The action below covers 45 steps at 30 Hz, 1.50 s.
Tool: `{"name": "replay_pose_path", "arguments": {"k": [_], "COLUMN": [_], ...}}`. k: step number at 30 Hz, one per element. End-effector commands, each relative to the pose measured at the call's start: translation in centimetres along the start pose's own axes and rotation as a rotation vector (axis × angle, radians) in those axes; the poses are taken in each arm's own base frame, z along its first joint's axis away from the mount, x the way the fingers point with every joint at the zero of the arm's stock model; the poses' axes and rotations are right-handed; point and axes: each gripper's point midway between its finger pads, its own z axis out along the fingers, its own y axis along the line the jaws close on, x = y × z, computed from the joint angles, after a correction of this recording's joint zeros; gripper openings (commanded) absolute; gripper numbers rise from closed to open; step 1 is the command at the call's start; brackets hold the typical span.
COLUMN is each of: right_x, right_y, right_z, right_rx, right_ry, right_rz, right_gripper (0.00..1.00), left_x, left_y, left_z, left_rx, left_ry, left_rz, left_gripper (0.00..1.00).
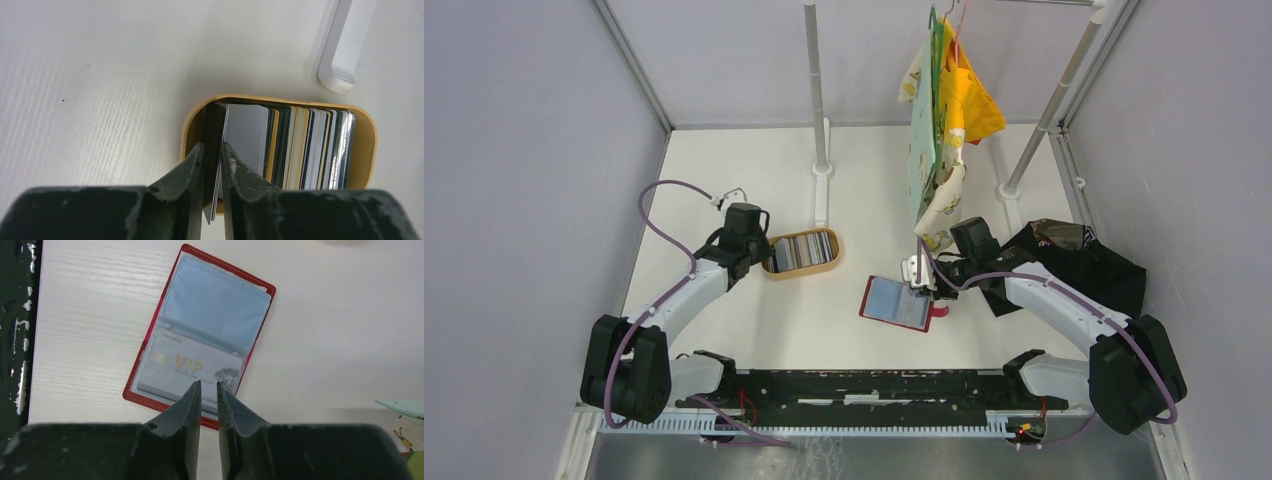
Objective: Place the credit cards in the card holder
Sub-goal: Pick up the credit card from the storage box.
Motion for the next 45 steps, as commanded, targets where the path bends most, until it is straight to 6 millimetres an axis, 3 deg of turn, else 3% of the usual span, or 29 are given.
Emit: {"name": "replay_pose_path", "arguments": {"k": [1, 9, 15, 22, 45], "right_x": [-1.2, -1.3, -1.3, -1.3, -1.4], "right_y": [-0.7, -0.6, -0.6, -0.5, -0.4], "right_z": [-0.2, -0.2, -0.1, -0.1, -0.1], "right_rx": [0.002, -0.002, -0.004, -0.006, -0.010], "right_ry": [-0.039, -0.042, -0.043, -0.045, -0.048], "right_rz": [-0.024, -0.023, -0.023, -0.023, -0.023], "right_gripper": [0.23, 0.23, 0.23, 0.23, 0.23], "left_x": [-0.1, -0.2, 0.3, 0.5, 0.8], "left_y": [1.8, 1.9, 1.7, 1.0, -0.6], "left_z": [0.1, 0.0, 0.4, 0.3, 2.0], "left_rx": [-0.082, -0.089, -0.079, -0.026, 0.029], "left_ry": [-0.013, -0.025, -0.008, 0.005, 0.054], "left_rz": [0.029, 0.017, 0.008, -0.017, 0.000], "left_gripper": [0.25, 0.14, 0.12, 0.23, 0.24]}}
